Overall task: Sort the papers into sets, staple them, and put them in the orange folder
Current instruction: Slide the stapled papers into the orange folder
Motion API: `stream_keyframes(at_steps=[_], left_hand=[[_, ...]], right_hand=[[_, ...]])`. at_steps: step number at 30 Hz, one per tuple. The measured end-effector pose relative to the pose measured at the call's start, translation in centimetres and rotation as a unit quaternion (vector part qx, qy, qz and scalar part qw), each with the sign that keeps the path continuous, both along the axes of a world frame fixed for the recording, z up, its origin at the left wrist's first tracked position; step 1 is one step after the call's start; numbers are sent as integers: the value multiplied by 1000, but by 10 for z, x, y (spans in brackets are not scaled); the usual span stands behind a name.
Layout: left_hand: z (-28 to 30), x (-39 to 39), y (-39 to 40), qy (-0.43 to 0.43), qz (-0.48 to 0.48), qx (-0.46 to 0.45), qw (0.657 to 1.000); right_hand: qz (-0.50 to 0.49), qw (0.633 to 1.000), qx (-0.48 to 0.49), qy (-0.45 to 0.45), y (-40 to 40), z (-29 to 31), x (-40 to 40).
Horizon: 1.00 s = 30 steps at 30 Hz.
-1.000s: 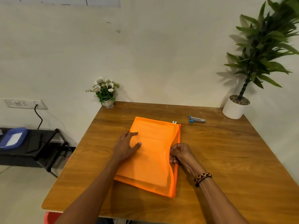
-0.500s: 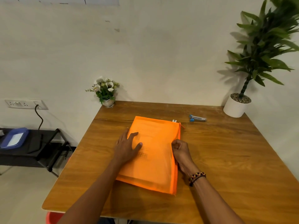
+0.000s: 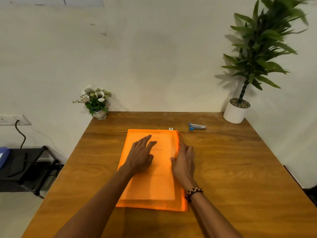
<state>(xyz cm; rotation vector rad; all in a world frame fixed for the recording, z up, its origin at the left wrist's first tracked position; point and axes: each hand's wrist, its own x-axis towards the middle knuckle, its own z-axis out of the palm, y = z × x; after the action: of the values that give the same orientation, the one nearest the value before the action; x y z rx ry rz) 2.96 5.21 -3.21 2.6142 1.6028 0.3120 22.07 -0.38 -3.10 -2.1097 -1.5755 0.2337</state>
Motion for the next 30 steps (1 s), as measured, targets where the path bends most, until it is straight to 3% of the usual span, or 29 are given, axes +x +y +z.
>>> stream_keyframes(at_steps=[3,7,12,17,23,30], left_hand=[[0,28,25,-21,-28,-21,999],[-5,55,54,-32,-49,-44,997],[-18,72,63,11,-52,-53,997],[-13,81,76,0,-11,-60,998],[-16,87,93,69,-22,-61,996],[-12,89,95,87,-22,-55,994]], right_hand=[[8,996,-38,-77,16,8,7],[65,995,-76,20,47,12,26],[63,995,-77,15,87,19,45],[86,991,-61,-85,113,15,49],[101,987,-38,-118,125,13,48],[269,928,19,-257,94,18,66]])
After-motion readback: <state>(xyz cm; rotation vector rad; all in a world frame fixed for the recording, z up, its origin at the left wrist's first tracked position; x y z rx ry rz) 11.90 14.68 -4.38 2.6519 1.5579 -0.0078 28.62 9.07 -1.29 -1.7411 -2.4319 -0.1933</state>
